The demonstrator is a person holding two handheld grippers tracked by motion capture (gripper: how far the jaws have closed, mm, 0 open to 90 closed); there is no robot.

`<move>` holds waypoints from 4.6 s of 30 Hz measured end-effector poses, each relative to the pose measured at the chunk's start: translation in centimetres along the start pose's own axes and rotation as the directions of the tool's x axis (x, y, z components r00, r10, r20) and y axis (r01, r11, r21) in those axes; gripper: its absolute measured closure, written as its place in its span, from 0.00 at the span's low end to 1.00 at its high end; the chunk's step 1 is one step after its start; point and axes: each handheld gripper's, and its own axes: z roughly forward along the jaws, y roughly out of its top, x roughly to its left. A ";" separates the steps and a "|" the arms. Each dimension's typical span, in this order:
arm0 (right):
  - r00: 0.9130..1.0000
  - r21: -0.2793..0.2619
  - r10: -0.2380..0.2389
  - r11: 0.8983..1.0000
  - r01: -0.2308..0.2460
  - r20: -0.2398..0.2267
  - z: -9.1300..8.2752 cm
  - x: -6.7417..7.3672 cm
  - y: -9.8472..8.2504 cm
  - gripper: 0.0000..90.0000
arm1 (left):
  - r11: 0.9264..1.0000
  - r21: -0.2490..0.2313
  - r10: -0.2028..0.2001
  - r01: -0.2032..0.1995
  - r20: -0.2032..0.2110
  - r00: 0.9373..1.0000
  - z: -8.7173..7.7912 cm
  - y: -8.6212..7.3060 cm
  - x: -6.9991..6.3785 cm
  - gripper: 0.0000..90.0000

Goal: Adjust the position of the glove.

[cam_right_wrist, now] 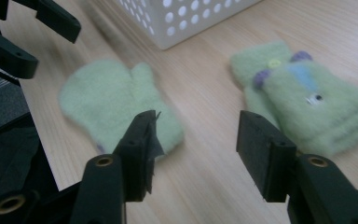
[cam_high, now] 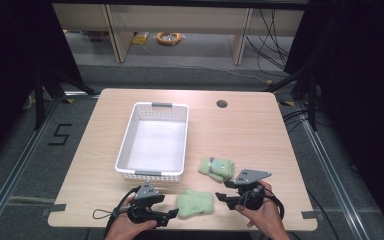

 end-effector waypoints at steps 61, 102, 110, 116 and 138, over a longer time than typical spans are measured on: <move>0.993 0.148 0.094 0.985 -0.084 -0.066 -0.2 -1.0 -2.5 0.93 | 0.997 0.073 0.014 -0.024 0.135 0.991 6.9 3.5 -2.9 0.86; 0.993 0.185 -0.038 0.983 0.017 0.108 4.9 -5.3 4.9 0.60 | 1.000 0.001 0.018 -0.018 0.042 0.999 1.8 2.0 -1.9 0.35; 0.993 0.242 -0.044 0.970 0.015 0.114 6.8 -5.7 5.0 0.62 | 1.000 0.004 0.020 -0.020 0.039 0.999 1.8 2.1 -1.9 0.35; 0.994 0.239 -0.046 0.971 0.020 0.100 7.1 -6.0 4.5 0.77 | 1.000 0.003 0.014 -0.014 0.045 0.999 2.0 1.9 -2.0 0.35; 0.991 0.062 -0.128 0.990 0.125 0.046 -1.3 -1.6 5.4 0.93 | 1.000 -0.002 0.019 -0.019 0.040 0.999 1.6 2.0 -1.8 0.35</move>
